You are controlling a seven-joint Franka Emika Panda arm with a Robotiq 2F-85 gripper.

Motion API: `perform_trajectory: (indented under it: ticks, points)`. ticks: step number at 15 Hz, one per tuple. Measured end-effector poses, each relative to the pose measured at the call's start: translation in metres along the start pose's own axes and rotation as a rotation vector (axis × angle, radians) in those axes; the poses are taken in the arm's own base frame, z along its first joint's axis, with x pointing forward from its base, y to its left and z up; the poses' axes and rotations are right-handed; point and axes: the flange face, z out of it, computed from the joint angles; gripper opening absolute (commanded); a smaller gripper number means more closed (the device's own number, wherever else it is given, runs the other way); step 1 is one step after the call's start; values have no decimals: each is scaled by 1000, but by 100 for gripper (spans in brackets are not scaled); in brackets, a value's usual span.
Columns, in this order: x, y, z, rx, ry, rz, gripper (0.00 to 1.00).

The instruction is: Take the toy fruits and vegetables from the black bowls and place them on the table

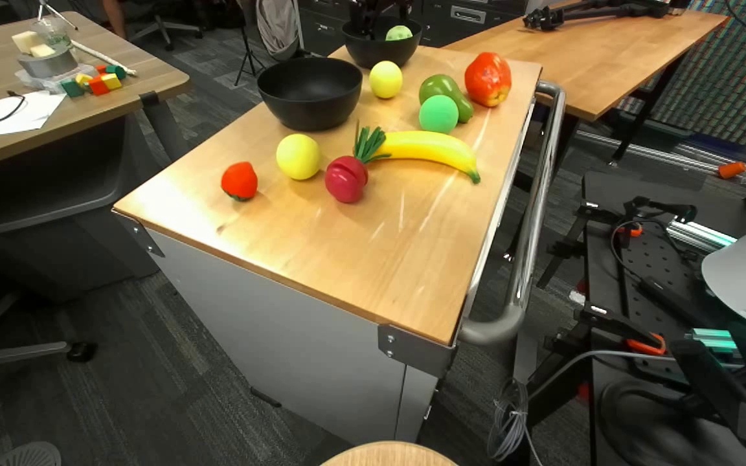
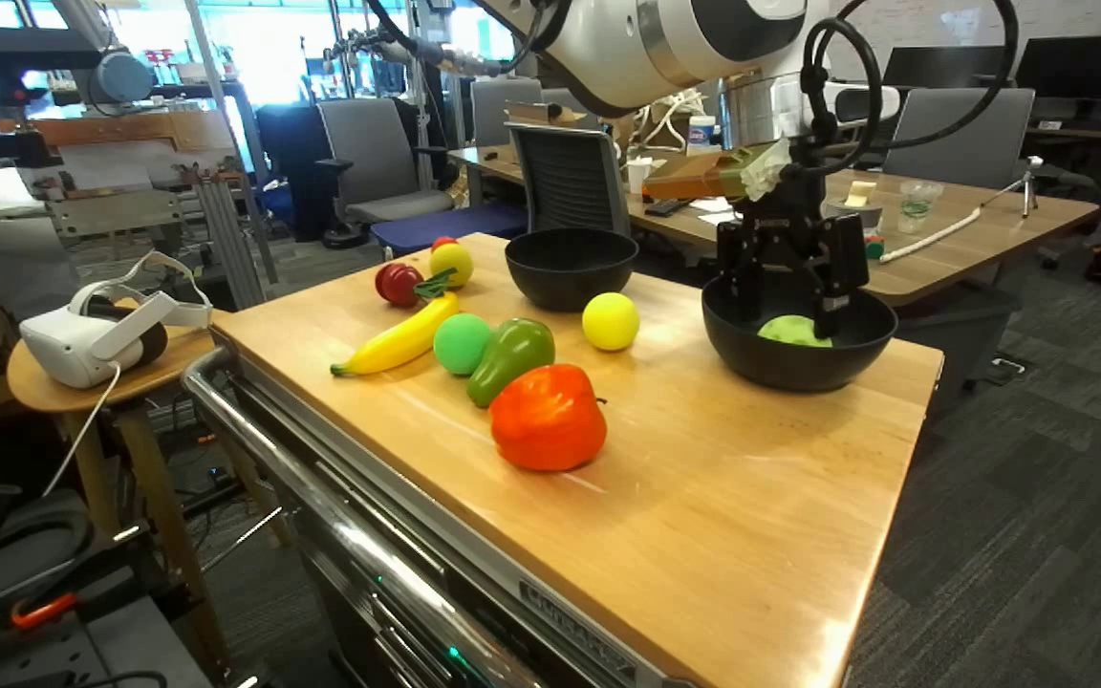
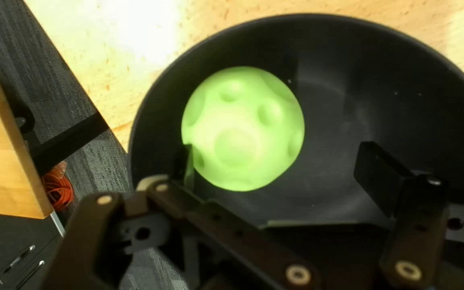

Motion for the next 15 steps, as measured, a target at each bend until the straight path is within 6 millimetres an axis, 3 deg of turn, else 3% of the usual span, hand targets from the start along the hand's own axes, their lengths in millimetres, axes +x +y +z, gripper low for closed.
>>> perform_trajectory:
  ticks: [5,6,8,12,15]
  points:
    - [-1,-7,1,-33,7,-31,97]
    - [-1,-8,2,-37,7,-34,74]
    - [-2,-10,4,-43,6,-40,70]
    - [-2,-10,8,-55,3,-47,38]
    - [-1,-10,7,-69,7,-56,30]
